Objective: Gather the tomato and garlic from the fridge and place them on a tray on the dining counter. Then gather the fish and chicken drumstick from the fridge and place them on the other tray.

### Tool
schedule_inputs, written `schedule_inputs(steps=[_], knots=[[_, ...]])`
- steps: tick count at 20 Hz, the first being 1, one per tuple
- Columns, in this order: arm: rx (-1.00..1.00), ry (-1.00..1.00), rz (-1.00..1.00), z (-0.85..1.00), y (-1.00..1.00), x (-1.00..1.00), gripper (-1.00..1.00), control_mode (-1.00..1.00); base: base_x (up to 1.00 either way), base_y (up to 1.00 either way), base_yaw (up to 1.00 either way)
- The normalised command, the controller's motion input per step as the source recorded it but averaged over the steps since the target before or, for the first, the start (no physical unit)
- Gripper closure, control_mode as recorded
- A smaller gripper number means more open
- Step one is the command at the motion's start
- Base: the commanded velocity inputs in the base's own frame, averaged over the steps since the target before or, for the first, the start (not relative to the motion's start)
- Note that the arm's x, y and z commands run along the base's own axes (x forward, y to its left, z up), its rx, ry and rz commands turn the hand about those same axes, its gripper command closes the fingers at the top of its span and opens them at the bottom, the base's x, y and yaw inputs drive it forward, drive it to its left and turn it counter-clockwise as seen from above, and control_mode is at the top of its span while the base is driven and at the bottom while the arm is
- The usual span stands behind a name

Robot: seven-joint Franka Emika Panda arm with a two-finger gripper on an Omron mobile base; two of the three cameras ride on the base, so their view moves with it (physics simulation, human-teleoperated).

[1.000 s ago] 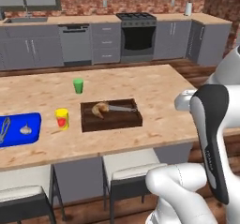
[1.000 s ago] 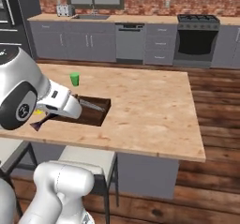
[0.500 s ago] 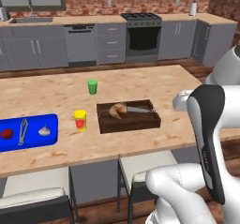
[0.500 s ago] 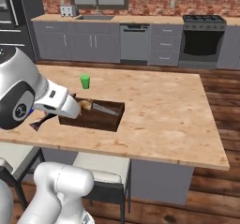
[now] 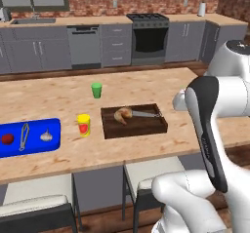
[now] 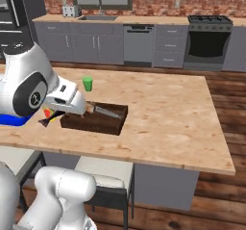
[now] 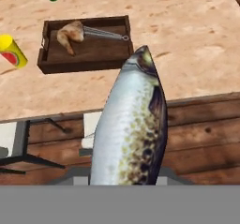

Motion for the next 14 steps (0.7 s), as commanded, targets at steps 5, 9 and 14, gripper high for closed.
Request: schedule_inputs(steps=[5, 9, 14], knots=[[0.0, 0.39, 0.11, -0.17, 0.04, 1.0, 1.0, -1.0, 0.0, 0.0, 0.0], [0.0, 0.22, 0.11, -0.56, 0.0, 1.0, 1.0, -1.0, 0.0, 0.0, 0.0], [0.0, 0.0, 0.11, -0.81, 0.0, 1.0, 1.0, -1.0, 0.0, 0.0, 0.0]])
